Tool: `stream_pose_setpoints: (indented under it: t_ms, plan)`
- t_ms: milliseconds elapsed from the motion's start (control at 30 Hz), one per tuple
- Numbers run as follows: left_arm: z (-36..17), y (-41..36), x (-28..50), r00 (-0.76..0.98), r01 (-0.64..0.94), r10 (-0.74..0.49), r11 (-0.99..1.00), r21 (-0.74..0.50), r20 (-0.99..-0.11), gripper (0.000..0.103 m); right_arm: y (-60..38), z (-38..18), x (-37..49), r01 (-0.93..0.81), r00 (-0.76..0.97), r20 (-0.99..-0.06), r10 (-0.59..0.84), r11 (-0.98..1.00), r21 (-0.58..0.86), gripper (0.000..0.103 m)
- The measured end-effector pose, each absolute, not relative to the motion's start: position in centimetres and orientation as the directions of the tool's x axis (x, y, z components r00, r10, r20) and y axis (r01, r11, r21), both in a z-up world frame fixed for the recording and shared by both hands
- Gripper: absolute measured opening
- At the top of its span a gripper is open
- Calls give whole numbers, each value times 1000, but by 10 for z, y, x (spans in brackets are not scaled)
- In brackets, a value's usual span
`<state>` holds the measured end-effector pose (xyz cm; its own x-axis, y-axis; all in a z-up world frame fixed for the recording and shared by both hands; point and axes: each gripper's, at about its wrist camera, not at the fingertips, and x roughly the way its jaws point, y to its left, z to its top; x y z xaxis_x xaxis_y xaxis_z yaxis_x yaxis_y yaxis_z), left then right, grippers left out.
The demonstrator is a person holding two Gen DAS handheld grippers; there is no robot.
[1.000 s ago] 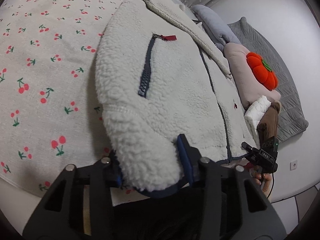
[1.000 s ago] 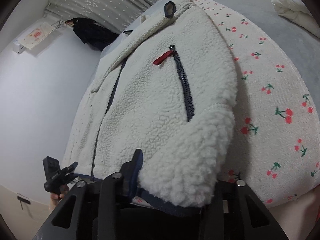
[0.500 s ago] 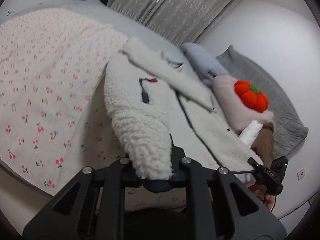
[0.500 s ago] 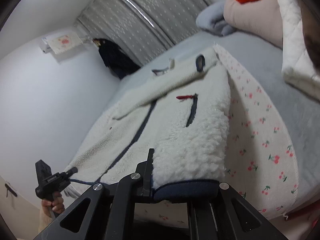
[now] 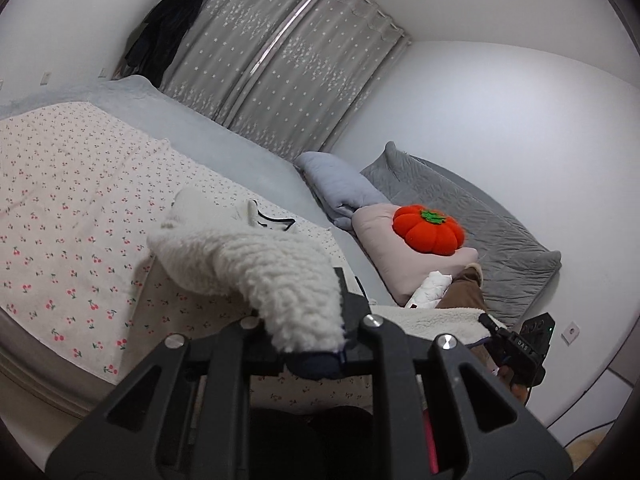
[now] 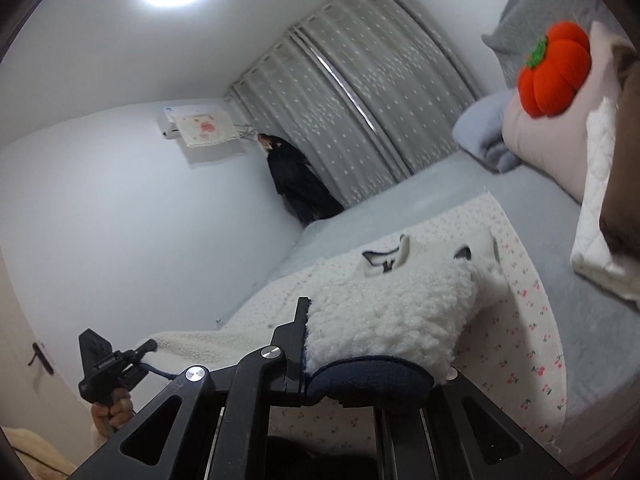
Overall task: Fold large clothes
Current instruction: 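Grasp the navy-trimmed hem with both grippers and lift it, then fold the hem over toward the collar with both grippers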
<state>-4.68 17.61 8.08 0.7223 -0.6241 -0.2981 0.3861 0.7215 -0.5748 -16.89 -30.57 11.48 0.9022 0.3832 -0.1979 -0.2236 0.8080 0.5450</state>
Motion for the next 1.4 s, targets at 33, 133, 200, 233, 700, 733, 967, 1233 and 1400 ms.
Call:
stream_pose_setpoints:
  t_ms: [33, 133, 200, 233, 700, 733, 967, 1233, 1400]
  plan:
    - [78, 176, -42, 721, 378, -621, 725, -575, -309, 20, -304, 117, -166, -223, 902, -200, 382, 809, 543, 9]
    - [69, 174, -23, 717, 348, -610, 733, -584, -338, 20, -303, 117, -155, -211, 899, -216, 380, 810, 548, 10]
    - [66, 171, -11, 709, 343, -614, 730, -592, -346, 20, -304, 112, -142, -195, 895, -235, 378, 809, 555, 10]
    - [66, 169, -6, 709, 340, -612, 732, -590, -350, 21, -304, 110, -142, -187, 895, -244, 373, 811, 554, 10]
    - [69, 131, 179, 719, 296, -546, 801, -520, -431, 24, -324, 119, 33, -112, 883, -357, 303, 877, 468, 11]
    - [65, 128, 197, 716, 283, -534, 811, -512, -450, 25, -326, 116, 49, -103, 878, -372, 301, 878, 468, 11]
    - [4, 99, 341, 634, 176, -480, 854, -490, -607, 28, -354, 68, 176, -22, 821, -484, 304, 863, 505, 15]
    - [-79, 97, 413, 462, 52, -594, 759, -649, -658, 51, -395, -45, 273, 158, 662, -640, 390, 763, 627, 40]
    - [-37, 137, 388, 554, 77, -653, 658, -749, -516, 92, -433, -32, 254, 99, 742, -488, 460, 645, 758, 80]
